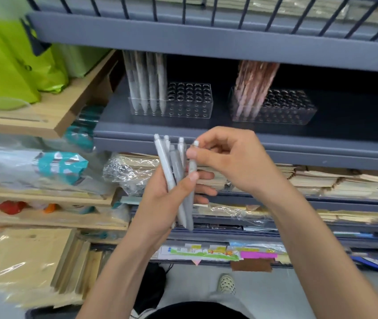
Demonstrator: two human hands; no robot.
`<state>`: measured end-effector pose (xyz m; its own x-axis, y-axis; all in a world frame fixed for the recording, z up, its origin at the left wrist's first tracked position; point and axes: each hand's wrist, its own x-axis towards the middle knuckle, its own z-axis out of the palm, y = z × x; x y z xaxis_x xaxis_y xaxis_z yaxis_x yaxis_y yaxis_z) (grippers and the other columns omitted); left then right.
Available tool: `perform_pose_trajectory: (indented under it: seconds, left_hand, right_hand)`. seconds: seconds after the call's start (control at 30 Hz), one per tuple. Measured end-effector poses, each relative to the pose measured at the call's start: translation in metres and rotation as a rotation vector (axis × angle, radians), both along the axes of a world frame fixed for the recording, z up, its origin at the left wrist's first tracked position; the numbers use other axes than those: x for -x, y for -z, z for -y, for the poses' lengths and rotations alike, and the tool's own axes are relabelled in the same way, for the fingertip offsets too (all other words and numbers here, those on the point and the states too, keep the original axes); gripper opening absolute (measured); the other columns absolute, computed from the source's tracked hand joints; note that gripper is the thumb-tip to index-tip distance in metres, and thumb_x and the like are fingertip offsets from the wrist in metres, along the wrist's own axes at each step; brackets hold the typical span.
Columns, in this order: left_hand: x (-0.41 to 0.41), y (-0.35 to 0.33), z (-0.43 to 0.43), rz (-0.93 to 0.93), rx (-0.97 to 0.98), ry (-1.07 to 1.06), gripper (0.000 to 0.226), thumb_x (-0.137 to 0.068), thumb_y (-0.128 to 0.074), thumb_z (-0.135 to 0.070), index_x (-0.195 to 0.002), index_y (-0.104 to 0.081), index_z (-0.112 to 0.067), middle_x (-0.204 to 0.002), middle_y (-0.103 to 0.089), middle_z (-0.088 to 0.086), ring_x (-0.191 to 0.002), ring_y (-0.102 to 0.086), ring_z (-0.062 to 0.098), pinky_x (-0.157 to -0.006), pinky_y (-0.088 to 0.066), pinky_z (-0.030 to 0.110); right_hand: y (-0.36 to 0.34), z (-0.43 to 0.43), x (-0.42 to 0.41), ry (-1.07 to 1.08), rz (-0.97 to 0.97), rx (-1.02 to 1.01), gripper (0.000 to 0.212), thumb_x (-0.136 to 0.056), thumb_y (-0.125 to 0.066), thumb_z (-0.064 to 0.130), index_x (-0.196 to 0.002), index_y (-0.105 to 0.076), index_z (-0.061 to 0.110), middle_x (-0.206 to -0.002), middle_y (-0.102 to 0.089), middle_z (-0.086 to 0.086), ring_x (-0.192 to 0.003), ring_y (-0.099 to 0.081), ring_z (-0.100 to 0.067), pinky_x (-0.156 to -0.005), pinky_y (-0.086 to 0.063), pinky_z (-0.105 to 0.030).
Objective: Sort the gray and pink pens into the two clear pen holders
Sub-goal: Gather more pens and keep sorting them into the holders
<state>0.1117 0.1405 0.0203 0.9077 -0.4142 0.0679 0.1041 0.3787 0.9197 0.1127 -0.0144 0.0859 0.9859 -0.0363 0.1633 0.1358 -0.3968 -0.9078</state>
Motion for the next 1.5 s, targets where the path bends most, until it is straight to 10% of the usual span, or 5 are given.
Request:
perform_pose_trajectory:
  seconds: [0.57,0.97,1.07,1.2,1.5]
  left_hand:
    - [-0.004,0.006,-0.079,-0.034,-0.036,-0.122,0.031,-0.096,-0.056,-0.023,-0.123,-0.051,-0.007,-0.103,-0.076,0.013,-0.079,-0.075,0.029,-0.057,-0.058,0.028]
    - [-0.008,0.009,-0.101,-0.06,-0.098,-0.189,0.016,-0.102,-0.051,-0.011,-0.118,-0.048,-0.013,-0.093,-0.073,0.011,-0.05,-0.054,0.018,-0.045,-0.047,0.027]
    - [-0.008,0.011,-0.102,-0.064,-0.121,-0.23,0.022,-0.102,-0.052,-0.013,-0.121,-0.051,-0.003,-0.089,-0.073,0.01,-0.054,-0.06,0.019,-0.048,-0.049,0.027]
    - [-0.009,0.013,-0.102,-0.069,-0.118,-0.273,0.024,-0.102,-0.05,-0.014,-0.121,-0.053,-0.001,-0.097,-0.074,0.013,-0.061,-0.063,0.019,-0.049,-0.05,0.027]
    - [-0.012,0.023,-0.099,-0.098,-0.125,-0.241,0.012,-0.095,-0.057,-0.027,-0.094,-0.065,-0.019,-0.084,-0.067,0.007,-0.048,-0.043,0.015,-0.043,-0.041,0.025]
  right_hand:
    - [0.002,-0.058,-0.014,-0.007,-0.01,-0.195,0.008,-0.089,-0.07,0.015,-0.096,-0.071,0.011,-0.075,-0.073,-0.009,-0.064,-0.067,-0.016,-0.059,-0.054,-0.024]
    - [-0.029,-0.028,-0.09,0.504,0.402,-0.305,0.014,-0.089,-0.054,0.013,-0.086,-0.059,0.025,-0.084,-0.068,0.006,-0.083,-0.07,-0.018,-0.082,-0.058,-0.036]
    - [-0.023,-0.025,-0.114,0.534,0.359,-0.118,0.016,-0.088,-0.056,0.02,-0.083,-0.06,0.035,-0.092,-0.07,0.005,-0.089,-0.069,-0.011,-0.082,-0.056,-0.024]
    - [-0.02,-0.019,-0.151,0.575,0.263,0.095,0.02,-0.095,-0.05,0.019,-0.079,-0.061,0.025,-0.099,-0.071,-0.006,-0.101,-0.066,-0.028,-0.095,-0.051,-0.044]
    - [-0.026,-0.02,-0.183,0.443,0.142,0.591,0.039,-0.103,-0.036,0.029,-0.129,-0.057,0.01,-0.13,-0.061,-0.011,-0.121,-0.054,-0.03,-0.104,-0.039,-0.035]
